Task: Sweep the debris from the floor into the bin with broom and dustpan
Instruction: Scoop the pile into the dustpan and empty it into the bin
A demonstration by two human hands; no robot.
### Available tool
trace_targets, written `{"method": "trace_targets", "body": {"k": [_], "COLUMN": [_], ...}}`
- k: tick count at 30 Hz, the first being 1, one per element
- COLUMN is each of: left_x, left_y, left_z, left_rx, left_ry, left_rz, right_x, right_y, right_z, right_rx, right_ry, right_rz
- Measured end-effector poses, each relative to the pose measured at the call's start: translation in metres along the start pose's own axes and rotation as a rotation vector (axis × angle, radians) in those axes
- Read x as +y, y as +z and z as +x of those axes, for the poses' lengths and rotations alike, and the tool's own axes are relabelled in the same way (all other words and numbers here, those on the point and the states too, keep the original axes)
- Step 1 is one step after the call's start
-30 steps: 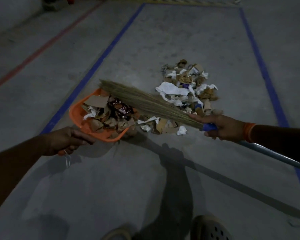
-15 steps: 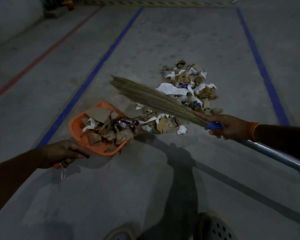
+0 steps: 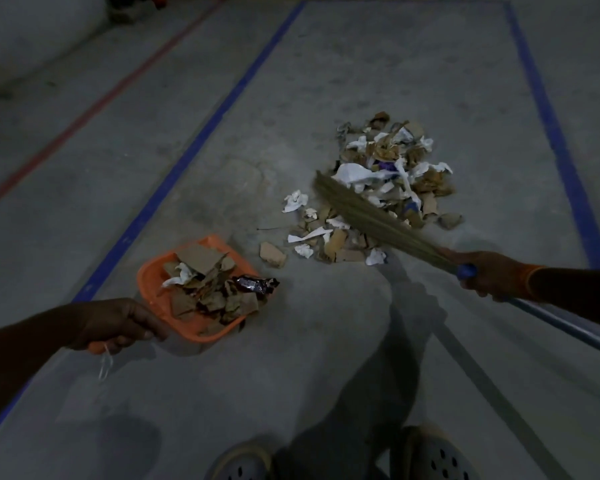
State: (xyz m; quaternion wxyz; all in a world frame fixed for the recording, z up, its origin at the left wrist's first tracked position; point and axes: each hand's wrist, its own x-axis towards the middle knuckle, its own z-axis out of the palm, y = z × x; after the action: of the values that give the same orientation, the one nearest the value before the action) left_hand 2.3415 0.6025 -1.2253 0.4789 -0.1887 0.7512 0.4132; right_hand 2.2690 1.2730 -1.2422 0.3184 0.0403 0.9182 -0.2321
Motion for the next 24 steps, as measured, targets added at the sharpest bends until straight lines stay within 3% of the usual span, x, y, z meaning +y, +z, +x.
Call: {"method": "trace_targets", "body": {"k": [15, 24], "left_x": [0.056, 0.067], "left_y": [0.023, 0.035], "left_z": [0.055, 0.069], "left_rx": [-0.129, -0.138], "left_ry": [0.048, 0.131], "left_rz": [-0.068, -0.243], "right_x": [-0.05, -0.048], "right_y": [0.041, 0.065], "right_z": [0.01, -0.01], "right_rx": [-0.216, -0.261], "right_ry": [-0.231, -0.157], "right_rz": [-0.032, 0.095]}}
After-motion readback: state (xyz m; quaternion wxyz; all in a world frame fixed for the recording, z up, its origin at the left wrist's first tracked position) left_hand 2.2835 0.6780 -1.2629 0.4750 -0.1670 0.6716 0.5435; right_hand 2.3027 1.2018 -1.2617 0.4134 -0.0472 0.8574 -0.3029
